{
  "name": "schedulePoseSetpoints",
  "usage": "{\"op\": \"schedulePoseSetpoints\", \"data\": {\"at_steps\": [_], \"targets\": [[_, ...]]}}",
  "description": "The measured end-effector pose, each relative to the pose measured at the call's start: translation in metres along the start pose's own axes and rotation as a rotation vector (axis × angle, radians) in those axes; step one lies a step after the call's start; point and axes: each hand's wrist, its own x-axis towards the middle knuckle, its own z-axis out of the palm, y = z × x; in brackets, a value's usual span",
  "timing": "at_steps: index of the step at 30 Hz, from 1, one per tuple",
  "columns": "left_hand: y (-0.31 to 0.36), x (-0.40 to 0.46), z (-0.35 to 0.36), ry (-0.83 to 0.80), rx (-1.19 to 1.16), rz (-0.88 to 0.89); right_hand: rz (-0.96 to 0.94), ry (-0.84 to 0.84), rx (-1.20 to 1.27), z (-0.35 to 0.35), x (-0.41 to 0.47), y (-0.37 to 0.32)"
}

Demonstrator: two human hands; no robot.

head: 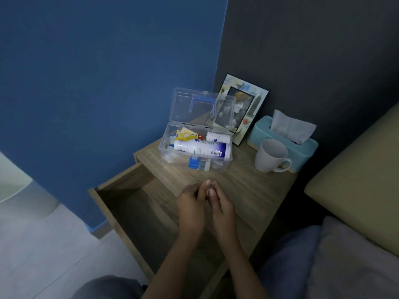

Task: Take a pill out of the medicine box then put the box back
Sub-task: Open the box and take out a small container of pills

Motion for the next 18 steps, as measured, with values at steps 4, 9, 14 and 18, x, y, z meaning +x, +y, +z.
{"op": "schedulePoseSetpoints", "data": {"at_steps": [4,9,14,18], "targets": [[-0.002,0.003,-0.003,-0.019,0.049,-0.005,0.011,0.020,0.033,0.001,-0.003,0.004],[-0.002,0.000,-0.009,-0.137,-0.152,0.044,0.030,0.075,0.115,-0.002,-0.002,0.002],[0.000,0.000,-0.009,-0.169,-0.222,0.026,0.019,0.088,0.136,-0.004,-0.001,0.003],[-0.004,0.000,-0.008,-0.169,-0.206,-0.012,0.039,0.064,0.124,-0.005,-0.002,0.006]]}}
